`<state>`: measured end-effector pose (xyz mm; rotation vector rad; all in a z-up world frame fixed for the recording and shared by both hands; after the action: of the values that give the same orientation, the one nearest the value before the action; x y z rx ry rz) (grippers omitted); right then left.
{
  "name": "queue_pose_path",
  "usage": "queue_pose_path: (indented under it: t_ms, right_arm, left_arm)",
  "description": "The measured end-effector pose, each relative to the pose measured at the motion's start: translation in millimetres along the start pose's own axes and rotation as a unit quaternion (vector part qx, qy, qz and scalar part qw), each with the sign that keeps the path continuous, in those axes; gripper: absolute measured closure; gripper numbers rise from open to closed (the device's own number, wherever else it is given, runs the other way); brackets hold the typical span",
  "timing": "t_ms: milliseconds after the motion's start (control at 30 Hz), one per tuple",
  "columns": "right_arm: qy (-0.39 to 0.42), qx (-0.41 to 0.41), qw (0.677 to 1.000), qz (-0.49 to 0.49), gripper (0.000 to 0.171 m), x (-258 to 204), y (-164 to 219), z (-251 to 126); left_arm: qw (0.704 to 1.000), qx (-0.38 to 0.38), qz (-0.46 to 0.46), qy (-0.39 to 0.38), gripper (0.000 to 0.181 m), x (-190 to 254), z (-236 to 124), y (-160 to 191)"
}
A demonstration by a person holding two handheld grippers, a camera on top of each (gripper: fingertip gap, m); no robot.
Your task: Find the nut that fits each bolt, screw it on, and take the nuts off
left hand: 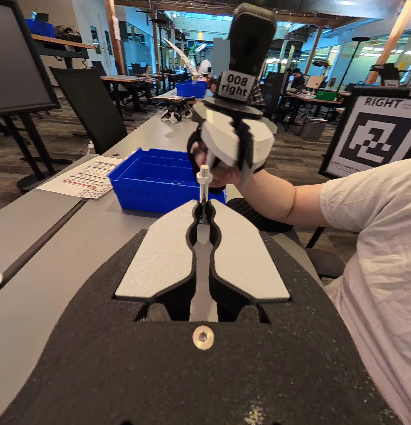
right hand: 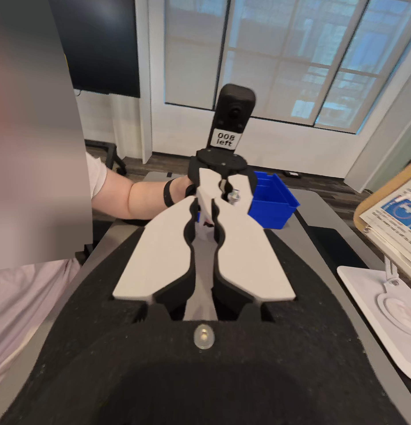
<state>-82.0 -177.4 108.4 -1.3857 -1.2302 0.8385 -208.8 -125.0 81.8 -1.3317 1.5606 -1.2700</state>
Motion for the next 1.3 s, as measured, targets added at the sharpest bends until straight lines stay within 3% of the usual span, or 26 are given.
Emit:
queue_pose_path:
  t_ms: [133, 300, 333, 367, 400, 500, 667, 800, 1100, 1133, 1233, 1300]
  right_arm:
    - [0.023, 0.007, 0.999, 0.024, 0.14, 8, 6, 7]
    - [0.01, 0.006, 1.0, 0.026, 0.138, 7, 8, 13]
    - [0.009, 0.005, 1.0, 0.017, 0.142, 6, 8, 11]
    - [-0.017, 0.003, 1.0, -0.001, 0.168, 1, 7, 8]
    - [-0.019, 0.007, 1.0, 0.0, 0.171, 1, 5, 6]
    - [0.021, 0.014, 0.999, 0.038, 0.163, 12, 6, 4]
    - [-0.01, 0.024, 0.995, 0.091, 0.155, 18, 18, 15]
    - [-0.015, 0.033, 0.995, 0.088, 0.166, 17, 20, 20]
    - [-0.064, 0.058, 0.987, 0.135, 0.167, 23, 26, 21]
    - [-0.068, 0.061, 0.985, 0.15, 0.166, 25, 26, 20]
    - [-0.081, 0.092, 0.973, 0.194, 0.166, 35, 25, 7]
    - [-0.081, 0.103, 0.965, 0.228, 0.166, 43, 23, -7]
  left_arm:
    - [1.0, 0.0, -0.003, 0.018, 0.177, 4, 6, 1]
    - [1.0, 0.001, -0.002, 0.013, 0.177, 4, 6, 1]
    - [1.0, 0.004, -0.005, 0.009, 0.177, 2, 4, 0]
    - [1.0, 0.009, -0.01, -0.001, 0.177, 0, 2, -1]
    - [1.0, 0.014, -0.015, -0.005, 0.177, -2, -1, -1]
    - [0.999, 0.026, -0.03, 0.025, 0.177, -1, -2, -3]
    - [0.999, 0.013, -0.019, 0.034, 0.177, 6, 6, -1]
    - [0.999, 0.012, -0.02, 0.038, 0.177, 6, 7, 0]
    - [0.999, 0.005, -0.022, 0.042, 0.177, 5, 9, 2]
    - [0.999, 0.009, -0.018, 0.039, 0.174, 5, 9, 1]
    - [1.0, 0.003, -0.015, 0.017, 0.14, 5, 6, -2]
    - [1.0, -0.006, -0.005, -0.007, 0.136, 4, 1, -4]
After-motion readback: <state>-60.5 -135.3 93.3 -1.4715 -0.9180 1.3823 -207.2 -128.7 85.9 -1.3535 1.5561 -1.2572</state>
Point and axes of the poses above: each gripper's, where its closed fingertips meet, z out along the fingers, y out of its underside, x = y × z across the jaws, the point moved 7 cm from there along -z, back along the fingers, and after that the axes turned 10 degrees about -x, right-handed, at the moved point
